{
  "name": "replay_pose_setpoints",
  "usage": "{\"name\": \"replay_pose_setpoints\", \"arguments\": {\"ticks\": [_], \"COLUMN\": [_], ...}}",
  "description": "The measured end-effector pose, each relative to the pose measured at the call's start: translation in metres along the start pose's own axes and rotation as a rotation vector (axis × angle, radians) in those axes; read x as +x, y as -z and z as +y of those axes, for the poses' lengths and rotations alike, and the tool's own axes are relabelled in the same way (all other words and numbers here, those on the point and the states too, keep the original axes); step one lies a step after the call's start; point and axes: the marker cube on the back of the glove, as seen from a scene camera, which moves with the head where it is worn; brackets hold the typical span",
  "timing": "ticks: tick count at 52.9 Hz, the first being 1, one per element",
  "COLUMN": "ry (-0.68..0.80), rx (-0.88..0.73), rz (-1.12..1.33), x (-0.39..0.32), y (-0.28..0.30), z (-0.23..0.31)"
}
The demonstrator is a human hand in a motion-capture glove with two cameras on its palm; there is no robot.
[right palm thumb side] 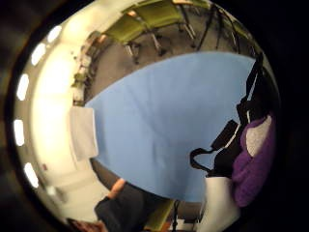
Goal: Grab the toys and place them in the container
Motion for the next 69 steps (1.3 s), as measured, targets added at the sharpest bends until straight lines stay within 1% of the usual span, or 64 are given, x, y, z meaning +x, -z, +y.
{"name": "replay_pose_setpoints", "arguments": {"ticks": [4, 14, 19, 26, 29, 32, 33, 37, 39, 43, 47, 51, 54, 56, 61, 63, 67, 69], "ry": [0.056, 0.223, 0.304, 0.448, 0.536, 0.690, 0.711, 0.658, 0.656, 0.679, 0.672, 0.753, 0.818, 0.830, 0.854, 0.828, 0.712, 0.708], "rx": [0.055, 0.158, 0.198, 0.249, 0.264, 0.253, 0.249, 0.253, 0.252, 0.238, 0.207, 0.224, 0.195, 0.185, 0.225, 0.200, 0.105, 0.075], "rz": [0.010, 0.010, 0.011, 0.007, 0.018, -0.051, -0.070, -0.024, -0.004, -0.022, -0.089, -0.019, -0.078, -0.107, -0.069, -0.099, -0.073, -0.029], "x": [-0.031, -0.147, -0.203, -0.316, -0.347, -0.389, -0.405, -0.449, -0.476, -0.528, -0.574, -0.582, -0.557, -0.550, -0.552, -0.558, -0.565, -0.560], "y": [0.032, 0.120, 0.146, 0.175, 0.179, 0.184, 0.185, 0.184, 0.181, 0.178, 0.175, 0.164, 0.155, 0.151, 0.140, 0.136, 0.125, 0.120], "z": [-0.005, -0.013, -0.009, 0.004, 0.008, 0.019, 0.022, 0.023, 0.025, 0.037, 0.054, 0.051, 0.030, 0.023, 0.022, 0.025, 0.027, 0.025]}}
